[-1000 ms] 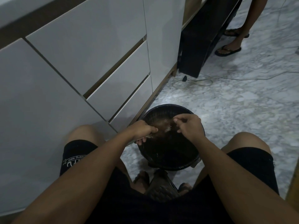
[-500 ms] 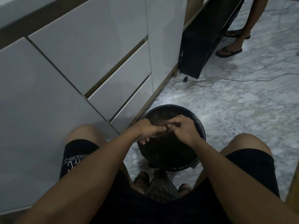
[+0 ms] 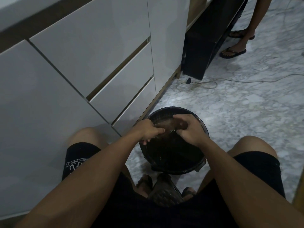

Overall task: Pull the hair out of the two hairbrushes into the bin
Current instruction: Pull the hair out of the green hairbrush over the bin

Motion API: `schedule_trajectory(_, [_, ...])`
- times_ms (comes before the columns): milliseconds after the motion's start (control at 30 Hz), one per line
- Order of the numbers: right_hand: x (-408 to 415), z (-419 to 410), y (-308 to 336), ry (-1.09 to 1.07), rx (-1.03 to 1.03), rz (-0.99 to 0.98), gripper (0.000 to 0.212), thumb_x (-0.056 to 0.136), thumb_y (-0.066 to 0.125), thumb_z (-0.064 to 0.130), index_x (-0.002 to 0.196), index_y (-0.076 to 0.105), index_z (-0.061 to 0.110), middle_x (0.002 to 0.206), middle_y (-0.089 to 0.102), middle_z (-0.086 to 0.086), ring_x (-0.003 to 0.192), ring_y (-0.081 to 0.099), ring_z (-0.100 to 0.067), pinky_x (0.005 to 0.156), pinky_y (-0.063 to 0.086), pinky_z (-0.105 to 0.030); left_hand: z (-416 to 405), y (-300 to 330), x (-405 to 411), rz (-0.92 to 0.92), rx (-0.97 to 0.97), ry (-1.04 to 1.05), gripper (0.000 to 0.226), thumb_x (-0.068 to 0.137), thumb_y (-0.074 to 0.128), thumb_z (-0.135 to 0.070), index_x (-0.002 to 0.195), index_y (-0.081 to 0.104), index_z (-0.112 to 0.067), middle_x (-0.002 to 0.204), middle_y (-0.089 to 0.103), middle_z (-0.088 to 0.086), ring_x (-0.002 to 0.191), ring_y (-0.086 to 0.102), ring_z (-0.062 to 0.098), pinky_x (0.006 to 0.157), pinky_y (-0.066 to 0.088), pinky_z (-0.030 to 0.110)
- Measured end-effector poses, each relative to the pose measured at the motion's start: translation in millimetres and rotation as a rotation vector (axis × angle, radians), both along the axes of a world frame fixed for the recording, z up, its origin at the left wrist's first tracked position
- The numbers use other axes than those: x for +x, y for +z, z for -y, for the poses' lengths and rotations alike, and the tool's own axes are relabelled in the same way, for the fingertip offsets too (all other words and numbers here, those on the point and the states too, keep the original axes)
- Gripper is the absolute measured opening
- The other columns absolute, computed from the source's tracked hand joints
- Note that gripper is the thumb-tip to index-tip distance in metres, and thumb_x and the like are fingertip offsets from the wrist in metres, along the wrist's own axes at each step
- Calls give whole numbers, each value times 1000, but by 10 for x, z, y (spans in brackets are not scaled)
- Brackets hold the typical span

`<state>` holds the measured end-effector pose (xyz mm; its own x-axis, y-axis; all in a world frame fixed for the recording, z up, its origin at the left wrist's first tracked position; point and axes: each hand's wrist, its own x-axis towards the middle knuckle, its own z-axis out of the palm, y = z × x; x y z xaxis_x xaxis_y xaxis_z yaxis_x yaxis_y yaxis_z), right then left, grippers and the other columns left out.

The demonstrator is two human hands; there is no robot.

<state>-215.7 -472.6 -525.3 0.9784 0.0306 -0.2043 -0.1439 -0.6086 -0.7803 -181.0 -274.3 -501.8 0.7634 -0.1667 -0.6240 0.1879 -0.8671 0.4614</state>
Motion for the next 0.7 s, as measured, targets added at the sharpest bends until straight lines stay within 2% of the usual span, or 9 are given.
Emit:
schedule_trajectory(33, [-5, -12, -20, 35, 25, 1, 53, 76, 72, 6, 124, 64, 26, 129, 49, -3, 115, 49, -13, 93, 33, -16, 5, 8, 1, 1, 2, -1, 46, 87, 61, -51, 72, 66, -8, 53, 61, 6, 39, 57, 18, 58, 54, 29])
schedule_trajectory(100, [-14, -55, -69, 56, 0, 44, 45, 78, 75, 11, 120, 67, 23, 132, 50, -4, 120, 48, -15, 99, 35, -21, 25, 22, 1, 3, 8, -10, 45, 87, 60, -51, 67, 63, -10, 53, 61, 5, 37, 56, 16, 55, 52, 27])
schedule_trajectory(233, [-10, -91, -124, 1, -130, 184, 23, 80, 70, 7, 100, 77, 17, 110, 67, -1, 102, 62, -16, 90, 46, -23, 46, 17, -19, 2, 25, -27, 46, 88, 59, -51, 66, 62, -11, 53, 60, 4, 37, 54, 15, 52, 49, 25])
schedule_trajectory(333, [5, 2, -115, -61, -212, 141, 17, 82, 67, 13, 92, 78, 22, 102, 69, 5, 95, 63, -16, 84, 51, -31, 10, -3, -6, -13, 2, -11, 45, 88, 61, -49, 75, 68, -7, 53, 60, 5, 38, 54, 16, 50, 47, 24])
schedule_trajectory(433, [17, 78, -86, -145, -254, 86, 13, 85, 66, 16, 90, 77, 20, 102, 69, 3, 96, 62, -19, 84, 50, -35, -66, -19, 26, -15, -10, 8, 49, 88, 62, -48, 85, 71, 0, 53, 59, 7, 37, 53, 18, 46, 44, 22])
schedule_trajectory(567, [23, 88, -133, -210, -199, 55, 11, 85, 67, 16, 92, 75, 19, 101, 70, 0, 97, 63, -22, 86, 51, -36, -98, -3, 33, -20, -21, 27, 52, 87, 63, -47, 88, 71, 4, 53, 59, 8, 33, 50, 16, 44, 43, 21])
schedule_trajectory(633, [17, 68, -125, -193, -103, 44, 21, 82, 71, 16, 102, 69, 22, 105, 66, 3, 101, 61, -18, 88, 48, -31, -97, 10, 35, -13, -26, 36, 51, 87, 63, -47, 87, 71, 3, 54, 60, 9, 32, 50, 16, 44, 43, 21])
schedule_trajectory(700, [6, 36, -95, -113, 7, 2, 47, 78, 75, 18, 120, 57, 27, 115, 59, 7, 106, 55, -13, 90, 42, -27, -97, 23, 41, -7, -21, 36, 50, 87, 63, -47, 87, 71, 2, 54, 60, 9, 32, 50, 16, 44, 43, 21])
